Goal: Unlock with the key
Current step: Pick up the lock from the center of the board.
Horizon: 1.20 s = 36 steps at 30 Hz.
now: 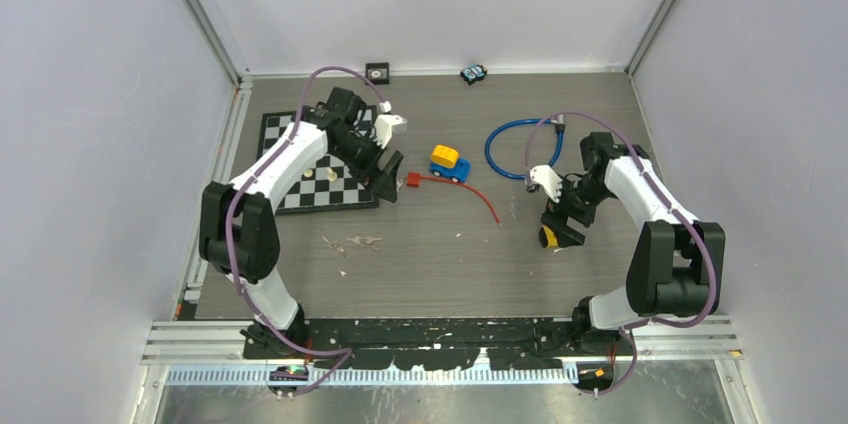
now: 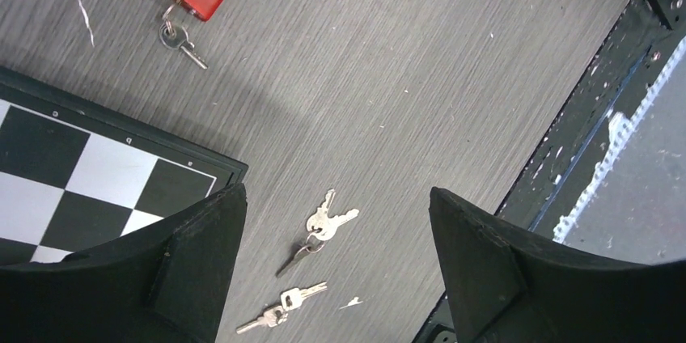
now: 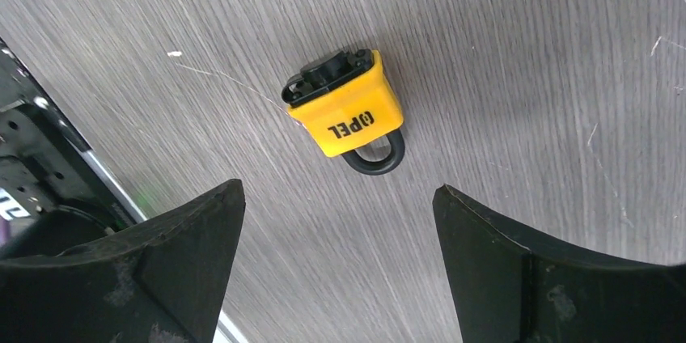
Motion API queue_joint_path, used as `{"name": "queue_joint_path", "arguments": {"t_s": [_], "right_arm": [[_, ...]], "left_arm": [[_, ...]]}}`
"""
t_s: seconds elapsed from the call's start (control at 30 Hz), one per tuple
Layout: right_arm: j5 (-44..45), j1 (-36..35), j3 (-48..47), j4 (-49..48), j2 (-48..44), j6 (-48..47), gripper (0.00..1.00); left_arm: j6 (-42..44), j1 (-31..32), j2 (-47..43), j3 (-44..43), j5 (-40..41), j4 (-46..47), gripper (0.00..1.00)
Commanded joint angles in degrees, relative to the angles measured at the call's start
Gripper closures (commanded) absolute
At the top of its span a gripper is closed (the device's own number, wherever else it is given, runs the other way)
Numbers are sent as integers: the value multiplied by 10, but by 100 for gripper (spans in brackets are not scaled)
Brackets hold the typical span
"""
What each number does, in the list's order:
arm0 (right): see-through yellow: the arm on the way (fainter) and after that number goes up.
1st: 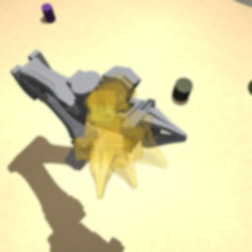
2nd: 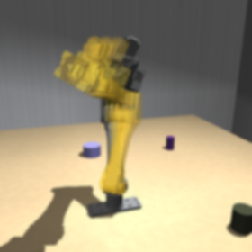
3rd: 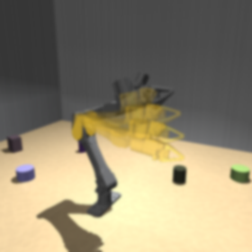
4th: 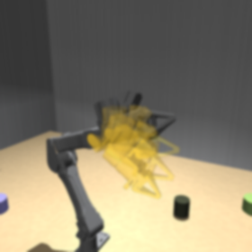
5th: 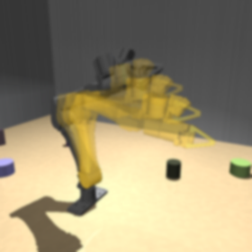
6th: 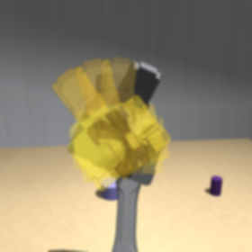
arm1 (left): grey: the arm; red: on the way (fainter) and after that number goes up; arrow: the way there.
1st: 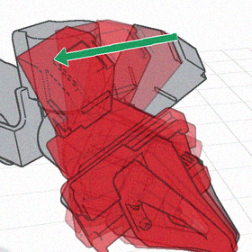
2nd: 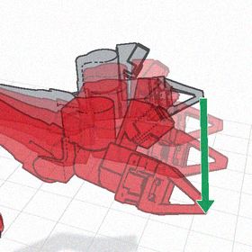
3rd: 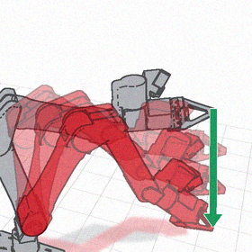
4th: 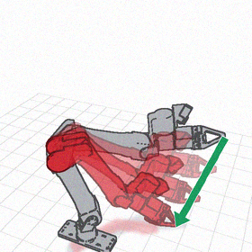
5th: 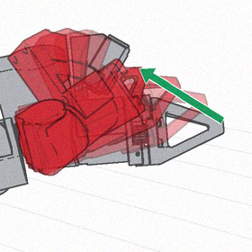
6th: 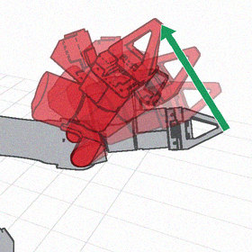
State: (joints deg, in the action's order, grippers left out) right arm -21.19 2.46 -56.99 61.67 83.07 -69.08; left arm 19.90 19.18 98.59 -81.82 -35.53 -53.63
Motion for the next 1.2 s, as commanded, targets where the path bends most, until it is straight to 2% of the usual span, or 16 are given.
{"name": "queue_joint_path", "arguments": {"t_s": [0.0, 0.23, 0.43, 0.57, 0.7, 0.8, 0.93, 1.03, 1.13, 1.17], "right_arm": [[14, -3, 3, -1, 17, -101, 9], [10, -16, 43, -59, 51, -126, 9], [5, -25, 67, -115, 74, -130, 10], [11, -52, 72, -128, 85, -136, 16], [14, -61, 71, -113, 94, -142, 29], [17, -68, 77, -110, 90, -135, 43], [9, -79, 88, -114, 73, -121, 68], [-5, -95, 91, -126, 59, -91, 76], [-36, -108, 78, -129, 42, -53, 90], [-48, -114, 69, -127, 37, -37, 90]], "left_arm": [[68, 2, -28, 13, -36, 11, 15], [86, 2, -88, 90, -67, 110, 13], [88, -6, -92, 93, -70, 113, 12], [89, -9, -94, 99, -75, 113, 12], [86, -11, -98, 100, -83, 113, 13], [72, -12, -98, 101, -91, 117, 13], [44, -21, -97, 106, -103, 131, 4], [1, -32, -89, 111, -120, 152, 3], [-74, -41, -77, 109, -143, 169, 2], [-97, -43, -72, 107, -154, 172, 2]]}}
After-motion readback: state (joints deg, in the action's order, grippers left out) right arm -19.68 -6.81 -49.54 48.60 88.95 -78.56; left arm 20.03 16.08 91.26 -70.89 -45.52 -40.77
